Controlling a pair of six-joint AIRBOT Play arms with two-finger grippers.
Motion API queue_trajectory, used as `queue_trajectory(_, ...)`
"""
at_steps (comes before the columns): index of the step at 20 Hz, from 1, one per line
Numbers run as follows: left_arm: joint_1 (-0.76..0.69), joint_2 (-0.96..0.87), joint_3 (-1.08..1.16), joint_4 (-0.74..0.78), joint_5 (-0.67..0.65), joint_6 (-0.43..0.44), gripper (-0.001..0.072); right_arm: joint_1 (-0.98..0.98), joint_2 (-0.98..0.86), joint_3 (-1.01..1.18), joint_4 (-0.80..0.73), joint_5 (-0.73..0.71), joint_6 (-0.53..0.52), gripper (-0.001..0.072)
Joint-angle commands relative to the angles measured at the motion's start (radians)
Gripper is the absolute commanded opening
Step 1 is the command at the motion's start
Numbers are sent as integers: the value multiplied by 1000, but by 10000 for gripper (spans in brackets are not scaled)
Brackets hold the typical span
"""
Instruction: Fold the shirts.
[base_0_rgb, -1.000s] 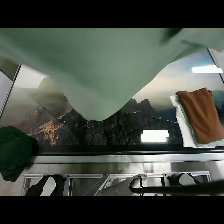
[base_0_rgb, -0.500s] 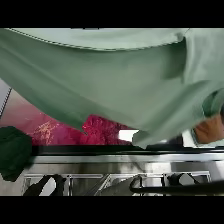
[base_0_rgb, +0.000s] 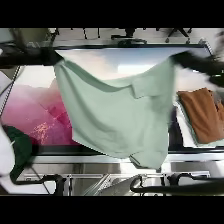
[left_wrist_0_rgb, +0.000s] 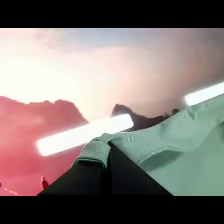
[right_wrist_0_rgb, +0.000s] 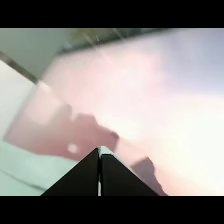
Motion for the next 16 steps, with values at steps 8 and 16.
queue_trajectory(8, 54, -454, 175, 93, 102, -10, 309, 133, -500, 347, -77, -171, 6, 322)
queue_trajectory(16, 232, -288, 84, 91, -334, -21, 659, -111, -283, 338, -252, 369, 205, 225)
